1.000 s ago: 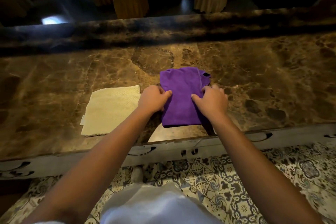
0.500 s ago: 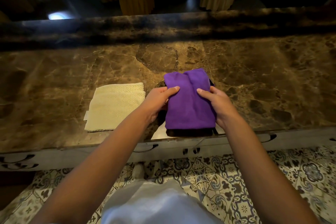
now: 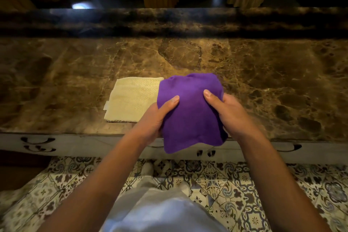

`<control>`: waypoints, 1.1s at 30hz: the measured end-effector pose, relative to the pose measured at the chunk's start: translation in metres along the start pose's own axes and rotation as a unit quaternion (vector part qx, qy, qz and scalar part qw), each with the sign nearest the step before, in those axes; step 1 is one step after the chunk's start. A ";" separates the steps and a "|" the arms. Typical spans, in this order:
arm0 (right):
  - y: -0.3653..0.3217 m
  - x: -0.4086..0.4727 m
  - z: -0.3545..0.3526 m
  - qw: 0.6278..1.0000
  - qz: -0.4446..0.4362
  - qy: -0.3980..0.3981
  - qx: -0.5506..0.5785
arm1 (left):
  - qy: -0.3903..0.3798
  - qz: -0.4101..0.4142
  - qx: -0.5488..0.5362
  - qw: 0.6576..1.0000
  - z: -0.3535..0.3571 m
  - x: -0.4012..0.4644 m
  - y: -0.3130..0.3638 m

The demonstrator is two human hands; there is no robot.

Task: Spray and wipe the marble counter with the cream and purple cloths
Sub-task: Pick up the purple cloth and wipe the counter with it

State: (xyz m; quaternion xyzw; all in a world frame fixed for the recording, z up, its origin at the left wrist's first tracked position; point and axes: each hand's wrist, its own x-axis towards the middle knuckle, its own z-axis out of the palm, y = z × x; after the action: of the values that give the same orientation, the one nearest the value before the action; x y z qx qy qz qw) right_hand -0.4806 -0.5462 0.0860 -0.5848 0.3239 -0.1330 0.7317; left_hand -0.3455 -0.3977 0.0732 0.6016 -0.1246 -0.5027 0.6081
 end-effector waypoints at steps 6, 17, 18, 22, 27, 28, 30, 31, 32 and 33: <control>-0.004 -0.005 0.051 0.998 -0.056 -0.022 -0.017 | 0.081 0.068 0.041 0.994 -0.056 -0.034 0.002; 0.016 0.017 0.204 0.990 -0.087 -0.039 -0.100 | 0.147 0.143 0.081 0.975 -0.205 -0.093 0.027; 0.017 0.021 0.223 0.989 -0.088 -0.040 -0.112 | 0.156 0.144 0.080 0.974 -0.224 -0.096 0.030; 0.022 0.040 0.299 0.989 -0.071 -0.007 -0.128 | 0.139 0.105 0.080 0.981 -0.311 -0.096 0.046; 0.032 0.070 0.382 0.989 -0.025 0.016 -0.146 | 0.107 0.109 0.042 0.987 -0.401 -0.087 0.072; 0.035 0.078 0.396 0.988 -0.024 0.021 -0.153 | 0.106 0.108 0.050 0.987 -0.417 -0.084 0.076; 0.039 0.096 0.424 0.985 -0.022 0.031 -0.168 | 0.104 0.104 0.063 0.987 -0.448 -0.077 0.081; 0.040 0.105 0.438 0.984 -0.023 0.032 -0.174 | 0.104 0.099 0.061 0.988 -0.463 -0.074 0.083; 0.042 0.115 0.451 0.982 -0.028 0.031 -0.185 | 0.110 0.093 0.063 0.988 -0.478 -0.070 0.085; 0.043 0.124 0.464 0.978 -0.035 0.029 -0.205 | 0.118 0.091 0.071 0.986 -0.490 -0.067 0.087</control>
State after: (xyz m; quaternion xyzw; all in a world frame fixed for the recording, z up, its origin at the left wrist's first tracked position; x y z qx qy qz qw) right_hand -0.1027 -0.2487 0.0554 -0.7294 0.3445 -0.1066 0.5813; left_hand 0.0348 -0.0694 0.0582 0.6844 -0.1420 -0.3607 0.6175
